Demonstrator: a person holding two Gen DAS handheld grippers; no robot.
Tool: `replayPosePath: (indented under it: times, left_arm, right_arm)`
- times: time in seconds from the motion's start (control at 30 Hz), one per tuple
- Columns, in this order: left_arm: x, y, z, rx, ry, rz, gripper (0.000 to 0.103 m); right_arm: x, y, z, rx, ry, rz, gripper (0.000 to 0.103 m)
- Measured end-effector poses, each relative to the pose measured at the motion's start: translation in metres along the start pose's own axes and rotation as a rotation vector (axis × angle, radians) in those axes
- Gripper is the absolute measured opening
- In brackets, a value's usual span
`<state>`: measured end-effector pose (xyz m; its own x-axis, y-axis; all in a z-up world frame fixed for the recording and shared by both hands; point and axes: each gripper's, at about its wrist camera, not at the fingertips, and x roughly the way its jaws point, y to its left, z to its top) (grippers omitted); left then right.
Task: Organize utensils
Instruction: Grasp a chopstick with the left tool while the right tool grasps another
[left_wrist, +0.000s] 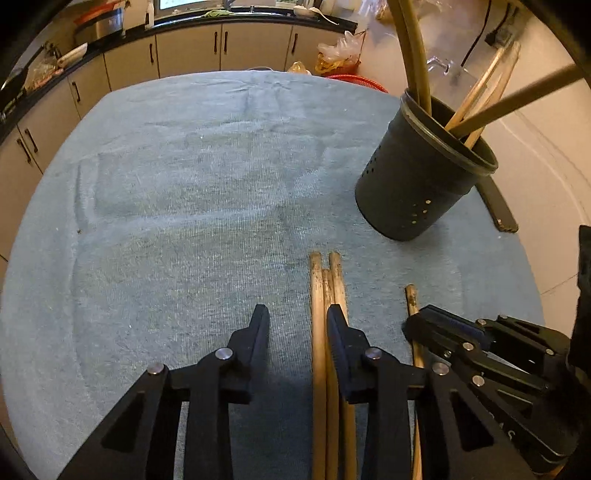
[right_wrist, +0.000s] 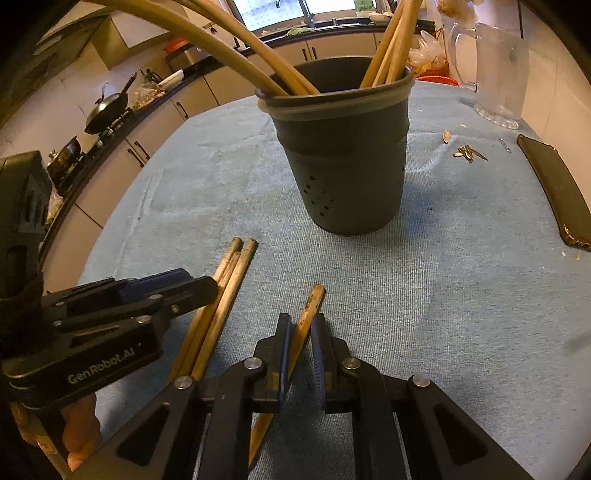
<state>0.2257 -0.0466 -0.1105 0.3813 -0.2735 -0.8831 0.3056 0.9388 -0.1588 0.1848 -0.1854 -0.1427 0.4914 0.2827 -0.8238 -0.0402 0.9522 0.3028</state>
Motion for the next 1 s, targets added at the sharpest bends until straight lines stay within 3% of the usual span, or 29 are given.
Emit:
replayPosePath:
  times: [0.33, 0.57, 0.7, 1.0]
  left_arm:
    - [0.006, 0.000, 0.008, -0.005, 0.039, 0.042, 0.031]
    - [0.015, -0.015, 0.017, 0.096, 0.041, 0.139, 0.029]
    - [0.019, -0.023, 0.020, 0.198, -0.002, 0.163, 0.009]
    - [0.001, 0.005, 0.003, 0.102, 0.004, 0.165, 0.007]
  right_arm:
    - [-0.003, -0.003, -0.001, 0.000, -0.001, 0.008, 0.014]
    - [-0.002, 0.004, -0.005, -0.016, 0.022, 0.002, 0.015]
    - [0.000, 0.006, -0.002, -0.008, 0.033, -0.001, 0.015]
    - [0.007, 0.011, 0.008, -0.028, 0.101, -0.011, 0.015]
